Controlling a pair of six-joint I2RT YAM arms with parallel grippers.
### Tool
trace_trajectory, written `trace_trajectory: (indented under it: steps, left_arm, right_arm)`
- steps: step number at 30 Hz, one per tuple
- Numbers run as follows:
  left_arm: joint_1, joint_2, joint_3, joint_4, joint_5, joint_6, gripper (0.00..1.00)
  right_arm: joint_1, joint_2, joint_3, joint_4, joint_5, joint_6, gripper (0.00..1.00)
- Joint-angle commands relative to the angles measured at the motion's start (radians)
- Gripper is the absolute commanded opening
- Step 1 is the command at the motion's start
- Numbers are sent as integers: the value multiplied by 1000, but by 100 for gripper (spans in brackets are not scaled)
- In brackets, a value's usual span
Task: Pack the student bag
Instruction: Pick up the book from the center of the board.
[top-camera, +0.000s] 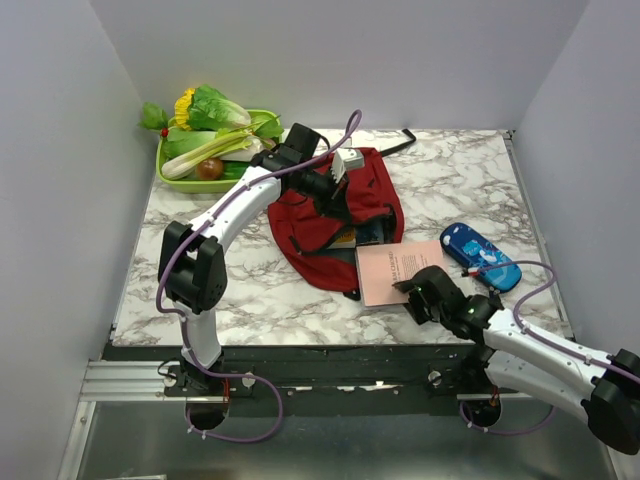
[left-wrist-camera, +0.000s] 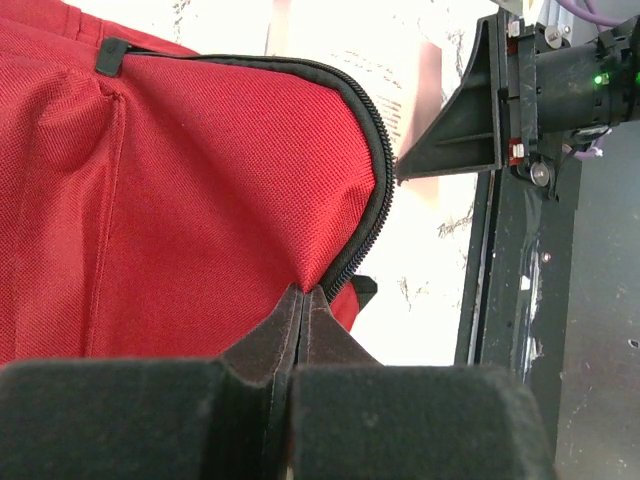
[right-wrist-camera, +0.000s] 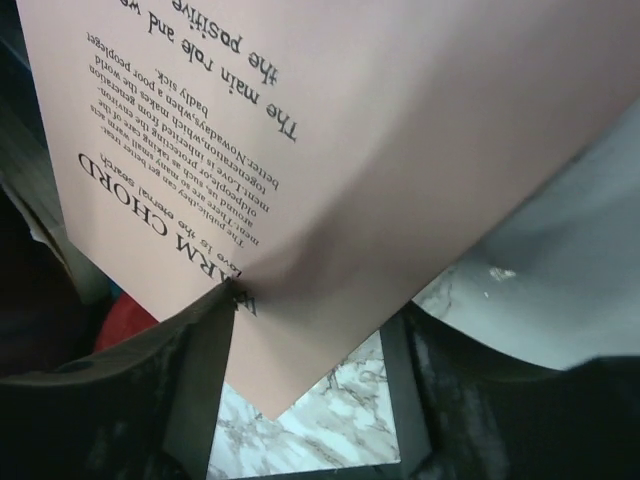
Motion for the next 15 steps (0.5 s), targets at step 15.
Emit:
trace_trajectory:
  steps: [15]
  left_arm:
    - [-6,16,89,-24,30,-30,0]
  right_arm:
    - [3,-281,-302,576,-7,-147,34]
